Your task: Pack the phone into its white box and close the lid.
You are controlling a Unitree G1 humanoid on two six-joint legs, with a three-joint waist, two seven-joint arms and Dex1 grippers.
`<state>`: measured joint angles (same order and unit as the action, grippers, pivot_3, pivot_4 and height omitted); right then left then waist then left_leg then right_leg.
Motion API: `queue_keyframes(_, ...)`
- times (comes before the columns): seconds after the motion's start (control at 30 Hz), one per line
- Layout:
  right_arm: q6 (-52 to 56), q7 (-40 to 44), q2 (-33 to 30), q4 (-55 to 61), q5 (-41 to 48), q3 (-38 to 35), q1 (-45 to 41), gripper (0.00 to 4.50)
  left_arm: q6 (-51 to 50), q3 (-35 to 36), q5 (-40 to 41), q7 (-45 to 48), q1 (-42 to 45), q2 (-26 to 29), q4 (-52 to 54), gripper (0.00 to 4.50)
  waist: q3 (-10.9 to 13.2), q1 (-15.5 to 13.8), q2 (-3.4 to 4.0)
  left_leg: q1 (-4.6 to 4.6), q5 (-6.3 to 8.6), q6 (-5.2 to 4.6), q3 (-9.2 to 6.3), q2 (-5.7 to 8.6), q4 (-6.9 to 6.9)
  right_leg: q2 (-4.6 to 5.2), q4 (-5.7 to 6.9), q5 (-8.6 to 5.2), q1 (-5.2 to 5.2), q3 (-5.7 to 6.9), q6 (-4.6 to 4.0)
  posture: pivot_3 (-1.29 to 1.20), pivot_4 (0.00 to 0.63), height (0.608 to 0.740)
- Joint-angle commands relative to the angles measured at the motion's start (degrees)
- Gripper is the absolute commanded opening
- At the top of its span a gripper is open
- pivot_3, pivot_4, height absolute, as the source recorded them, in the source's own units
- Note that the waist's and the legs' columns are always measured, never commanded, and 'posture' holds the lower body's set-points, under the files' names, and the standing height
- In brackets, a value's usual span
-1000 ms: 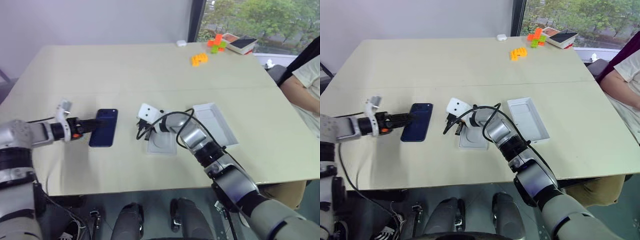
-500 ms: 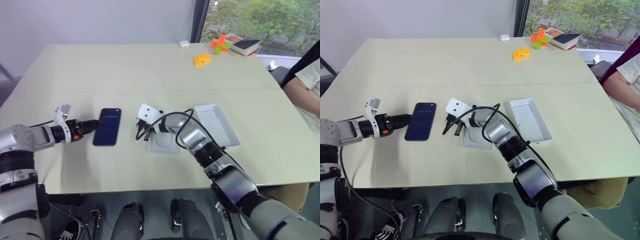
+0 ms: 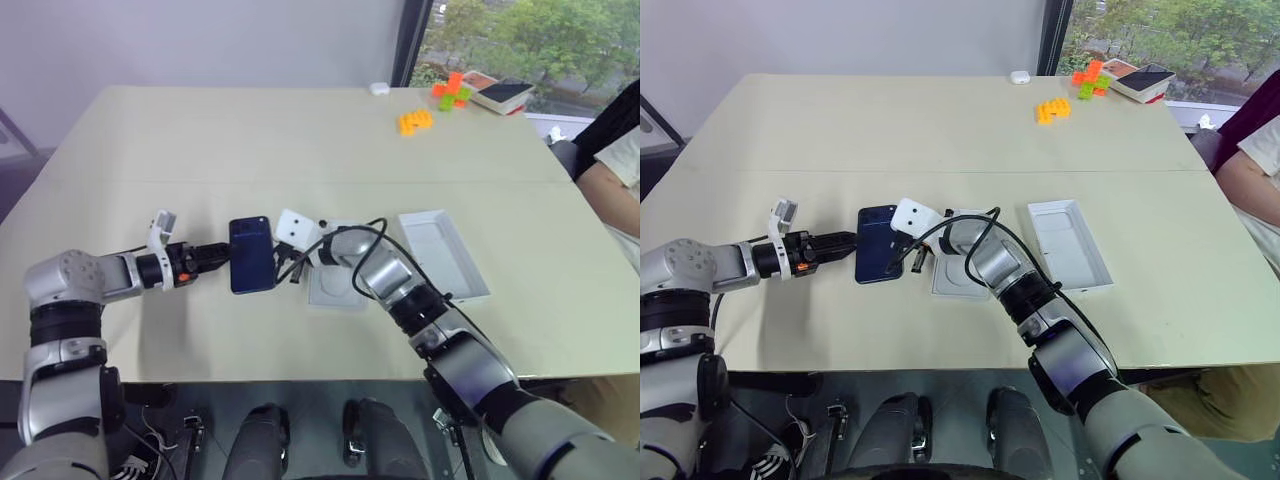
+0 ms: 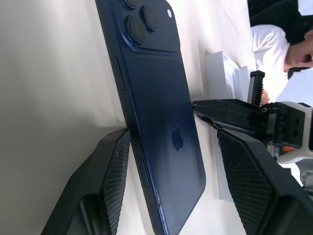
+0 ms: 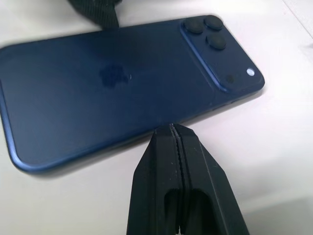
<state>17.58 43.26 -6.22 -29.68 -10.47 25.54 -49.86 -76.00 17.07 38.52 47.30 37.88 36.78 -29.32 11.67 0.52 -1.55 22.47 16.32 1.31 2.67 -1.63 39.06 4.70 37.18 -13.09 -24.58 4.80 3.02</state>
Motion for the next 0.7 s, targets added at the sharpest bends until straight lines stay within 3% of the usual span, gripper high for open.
queue_keyframes(0.03,-1.21,0.16,-0.78,-0.08,-2.04,1.29,-0.54,0.02,-1.90,-0.58,-0.24,-1.06,-0.39,-1.08,-1.81,3.00,0.00,0.09,0.00,-0.02,0.00,0.00,0.00,-0.01,0.00,-0.01,0.00,0.00,0.00,0.00,0.00,0.00,0.150,0.740)
queue_keyframes(0.43,3.66,6.25,2.61,5.62,1.99,0.66,1.78,0.02,-6.81,4.62,1.93,-7.06,0.23,-6.42,2.23,3.00,-0.02,0.09,-0.01,-0.07,0.00,0.01,-0.03,-0.02,0.00,-0.01,0.01,0.00,0.07,0.01,0.00,0.00,0.150,0.740)
queue_keyframes(0.7,3.46,5.65,2.18,5.63,0.61,0.77,1.93,0.02,-10.96,10.00,3.88,-9.29,1.63,-9.61,2.80,3.00,-0.02,0.21,-0.01,-0.08,-0.01,0.02,-0.04,-0.05,0.00,-0.03,0.01,0.00,0.07,0.02,0.00,0.00,0.150,0.740)
